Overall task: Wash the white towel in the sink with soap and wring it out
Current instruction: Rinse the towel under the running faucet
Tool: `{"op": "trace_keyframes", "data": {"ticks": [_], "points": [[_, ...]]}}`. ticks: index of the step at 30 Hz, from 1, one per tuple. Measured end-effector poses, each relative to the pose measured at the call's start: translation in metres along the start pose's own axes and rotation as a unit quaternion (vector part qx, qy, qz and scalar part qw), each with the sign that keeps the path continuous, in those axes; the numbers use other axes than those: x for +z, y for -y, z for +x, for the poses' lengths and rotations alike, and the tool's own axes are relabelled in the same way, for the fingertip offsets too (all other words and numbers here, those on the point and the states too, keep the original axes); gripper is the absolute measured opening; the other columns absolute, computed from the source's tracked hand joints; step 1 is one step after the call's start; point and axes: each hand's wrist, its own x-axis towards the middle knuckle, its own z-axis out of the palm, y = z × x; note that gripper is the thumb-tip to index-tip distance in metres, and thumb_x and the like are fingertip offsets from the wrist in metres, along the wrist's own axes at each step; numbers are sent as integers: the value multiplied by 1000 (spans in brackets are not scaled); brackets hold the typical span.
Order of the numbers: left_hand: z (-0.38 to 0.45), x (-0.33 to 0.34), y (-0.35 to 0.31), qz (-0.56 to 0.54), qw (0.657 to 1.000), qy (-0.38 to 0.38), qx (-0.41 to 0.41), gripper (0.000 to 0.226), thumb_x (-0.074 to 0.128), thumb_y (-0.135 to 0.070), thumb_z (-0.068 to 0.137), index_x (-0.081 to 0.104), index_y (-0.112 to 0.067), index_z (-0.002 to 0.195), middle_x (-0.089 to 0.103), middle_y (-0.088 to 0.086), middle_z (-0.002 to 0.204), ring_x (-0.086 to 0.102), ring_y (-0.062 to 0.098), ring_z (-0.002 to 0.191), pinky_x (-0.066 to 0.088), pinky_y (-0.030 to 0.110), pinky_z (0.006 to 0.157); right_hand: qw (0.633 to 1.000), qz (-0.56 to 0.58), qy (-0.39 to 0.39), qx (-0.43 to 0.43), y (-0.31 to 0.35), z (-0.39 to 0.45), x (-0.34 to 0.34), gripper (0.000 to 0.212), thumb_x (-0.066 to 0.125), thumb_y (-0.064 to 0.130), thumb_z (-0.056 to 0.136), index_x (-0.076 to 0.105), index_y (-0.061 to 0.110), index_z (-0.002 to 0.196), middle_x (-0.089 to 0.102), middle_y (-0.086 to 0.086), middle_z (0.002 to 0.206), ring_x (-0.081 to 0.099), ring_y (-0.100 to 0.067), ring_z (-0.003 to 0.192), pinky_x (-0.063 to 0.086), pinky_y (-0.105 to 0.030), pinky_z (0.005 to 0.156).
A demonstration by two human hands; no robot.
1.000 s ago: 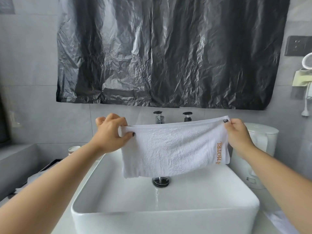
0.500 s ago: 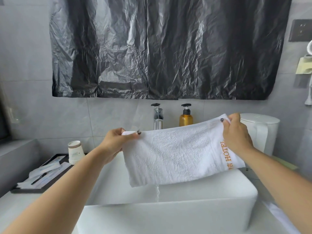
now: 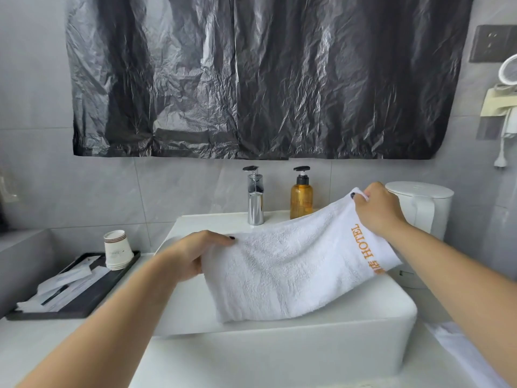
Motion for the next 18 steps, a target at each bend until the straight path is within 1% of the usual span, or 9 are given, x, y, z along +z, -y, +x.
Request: {"op": "trace_keyframes", "data": {"ticks": [3, 5, 6, 8, 9, 11, 14, 16, 18], "points": [[-8, 18, -6, -40, 998, -19, 41, 34, 79, -21, 66, 76, -12, 99, 77, 9, 100, 73, 26, 92, 54, 36, 87, 1000, 7, -4, 0, 8, -2, 0, 30, 49, 28, 97, 38, 16, 72, 48, -10, 76, 44, -32, 75, 25, -32, 51], [-12, 32, -14, -58, 997, -9, 42, 10, 77, -22, 74, 77, -15, 81, 76, 8, 90, 72, 25, 78, 54, 32, 76, 1000, 10, -2, -16, 21, -8, -1, 37, 49, 29, 96, 30, 20, 66, 40, -4, 69, 41, -29, 72, 20, -30, 47], [-16, 38, -19, -68, 997, 1, 26, 9, 73, -23, 80, 76, -14, 78, 75, 9, 85, 70, 25, 72, 53, 32, 73, 999, 22, -1, -27, 29, -13, -2, 34, 50, 31, 96, 34, 20, 67, 42, -3, 71, 42, -28, 72, 21, -29, 48], [-22, 51, -26, -94, 995, 37, -10, 17, 67, -24, 85, 73, -8, 86, 70, 12, 82, 66, 28, 71, 50, 33, 74, 997, 57, 3, -53, 48, -28, -4, 23, 52, 32, 96, 49, 15, 80, 51, -2, 79, 46, -25, 72, 25, -30, 50], [-24, 57, -28, -113, 992, 54, -16, 20, 65, -23, 87, 71, -5, 92, 69, 13, 82, 65, 29, 72, 50, 34, 76, 995, 73, 3, -67, 57, -38, -5, 21, 53, 32, 96, 53, 13, 88, 55, -2, 82, 48, -23, 73, 26, -32, 52], [-25, 69, -28, -156, 986, 58, -13, 20, 61, -18, 90, 68, -1, 95, 69, 13, 81, 65, 27, 71, 52, 34, 74, 990, 104, 3, -95, 72, -58, -4, 19, 56, 31, 95, 55, 12, 92, 59, -1, 82, 51, -22, 76, 26, -33, 57], [-27, 85, -27, -204, 979, 24, 5, 13, 58, -13, 94, 64, -2, 90, 61, 10, 71, 59, 21, 59, 51, 26, 57, 982, 139, -3, -130, 85, -85, 4, 17, 61, 28, 92, 52, 14, 86, 59, 1, 71, 53, -21, 69, 27, -31, 57], [-29, 92, -26, -218, 975, -3, 38, 10, 58, -14, 94, 60, -5, 91, 53, 9, 70, 53, 19, 57, 47, 26, 55, 976, 160, -3, -149, 88, -100, 9, 18, 63, 24, 90, 48, 16, 83, 56, 3, 65, 51, -6, 60, 34, -21, 54], [-33, 91, -25, -225, 973, 2, 54, 25, 58, -25, 96, 64, -3, 87, 58, 12, 73, 58, 22, 62, 48, 29, 63, 967, 196, 4, -165, 89, -114, 11, 20, 64, 20, 90, 46, 19, 82, 55, 2, 67, 51, 0, 58, 35, -10, 54]]}}
